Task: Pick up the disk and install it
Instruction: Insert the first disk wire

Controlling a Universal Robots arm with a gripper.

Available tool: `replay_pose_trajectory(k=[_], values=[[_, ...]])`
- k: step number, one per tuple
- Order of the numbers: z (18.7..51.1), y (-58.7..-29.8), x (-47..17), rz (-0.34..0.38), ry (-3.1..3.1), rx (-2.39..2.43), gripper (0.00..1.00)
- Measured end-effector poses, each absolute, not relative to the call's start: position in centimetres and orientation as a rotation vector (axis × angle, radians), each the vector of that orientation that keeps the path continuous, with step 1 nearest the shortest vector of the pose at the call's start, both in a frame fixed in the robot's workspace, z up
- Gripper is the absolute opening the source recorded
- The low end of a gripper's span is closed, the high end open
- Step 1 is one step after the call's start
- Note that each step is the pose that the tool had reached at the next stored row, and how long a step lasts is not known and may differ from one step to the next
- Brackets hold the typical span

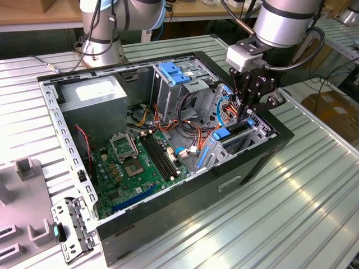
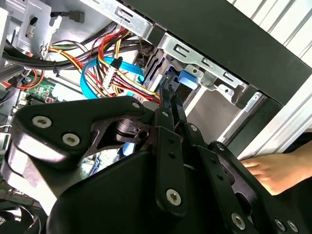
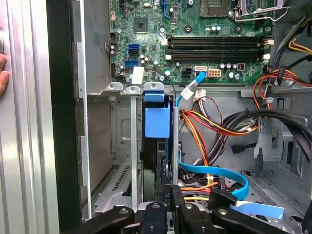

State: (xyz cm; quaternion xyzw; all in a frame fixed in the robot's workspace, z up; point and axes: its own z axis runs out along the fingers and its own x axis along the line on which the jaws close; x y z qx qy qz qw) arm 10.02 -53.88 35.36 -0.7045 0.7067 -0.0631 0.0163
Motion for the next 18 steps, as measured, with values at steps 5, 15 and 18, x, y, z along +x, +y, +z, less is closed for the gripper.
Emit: replay_pose_trajectory(k=[5,15,18], values=[[35.12,-54.2,10.02,-0.193,2.195,-2.191,0.16],[34.88,-54.24,10.02,-0.193,2.197,-2.189,0.16],[34.75,-54.24,10.02,-0.193,2.201,-2.185,0.16]])
